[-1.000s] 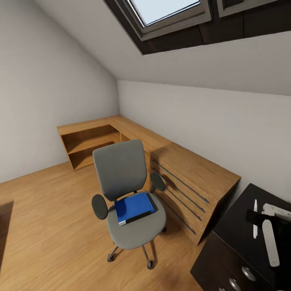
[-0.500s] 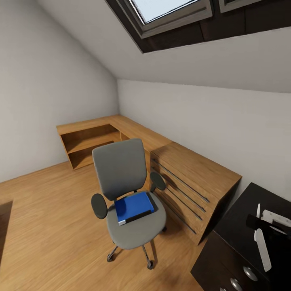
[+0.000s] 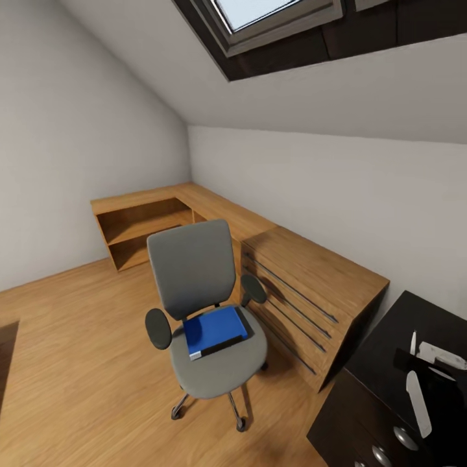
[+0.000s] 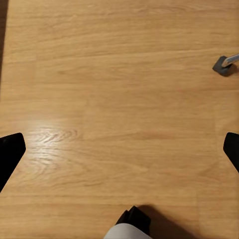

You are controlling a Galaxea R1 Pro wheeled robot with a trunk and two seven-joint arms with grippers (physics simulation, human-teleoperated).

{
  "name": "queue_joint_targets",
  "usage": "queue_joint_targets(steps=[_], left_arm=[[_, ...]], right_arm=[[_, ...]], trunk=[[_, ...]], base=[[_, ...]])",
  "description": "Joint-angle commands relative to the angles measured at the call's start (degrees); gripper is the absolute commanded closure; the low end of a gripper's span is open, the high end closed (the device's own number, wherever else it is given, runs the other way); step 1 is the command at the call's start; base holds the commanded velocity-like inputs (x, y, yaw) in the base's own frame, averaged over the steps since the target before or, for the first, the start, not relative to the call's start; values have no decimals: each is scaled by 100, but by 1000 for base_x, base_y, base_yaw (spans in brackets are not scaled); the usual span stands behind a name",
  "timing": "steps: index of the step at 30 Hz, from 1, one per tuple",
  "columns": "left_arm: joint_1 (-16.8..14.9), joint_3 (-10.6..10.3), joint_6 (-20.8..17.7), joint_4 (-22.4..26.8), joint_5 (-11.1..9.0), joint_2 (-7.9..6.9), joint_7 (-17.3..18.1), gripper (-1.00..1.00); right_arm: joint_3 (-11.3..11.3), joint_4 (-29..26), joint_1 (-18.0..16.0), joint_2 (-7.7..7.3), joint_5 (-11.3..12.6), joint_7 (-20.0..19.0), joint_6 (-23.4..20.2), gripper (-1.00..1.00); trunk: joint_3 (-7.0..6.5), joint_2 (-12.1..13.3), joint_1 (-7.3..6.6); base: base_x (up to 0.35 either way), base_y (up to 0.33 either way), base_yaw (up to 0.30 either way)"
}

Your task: In the bedroom, organize the workspace by keeping the computer under the desk, ensuring the monitor is on the desk, placing the keyboard on the desk next to the monitor, placing the mouse on the desk next to the keyboard, moving the folder from the swivel chair onto the desk next to the mouse, stacking the notebook on top of the folder with the pen on top of the notebook, and positioning the swivel chair next to the desk.

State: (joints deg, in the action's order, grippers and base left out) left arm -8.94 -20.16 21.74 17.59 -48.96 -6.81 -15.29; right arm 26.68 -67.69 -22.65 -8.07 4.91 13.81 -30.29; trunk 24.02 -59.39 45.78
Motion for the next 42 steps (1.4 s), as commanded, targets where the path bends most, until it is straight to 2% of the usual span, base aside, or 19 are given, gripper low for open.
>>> queue_joint_targets(steps=[1, 30, 42], left_arm=[[-2, -49, 15, 8, -26, -5, -44, -100], [-2, 29, 15, 8, -26, -5, -44, -100], [-2, 24, 15, 8, -23, -6, -26, -100]], right_arm=[[-5, 6, -8, -2, 58, 43, -17, 100], [-5, 28, -36, -2, 89, 43, -17, 100], [-5, 28, -36, -2, 89, 43, -21, 100]], trunk=[[25, -46, 23], [546, -1209, 660], [546, -1209, 660]], base=[[0, 0, 0], [0, 0, 0], [0, 0, 0]])
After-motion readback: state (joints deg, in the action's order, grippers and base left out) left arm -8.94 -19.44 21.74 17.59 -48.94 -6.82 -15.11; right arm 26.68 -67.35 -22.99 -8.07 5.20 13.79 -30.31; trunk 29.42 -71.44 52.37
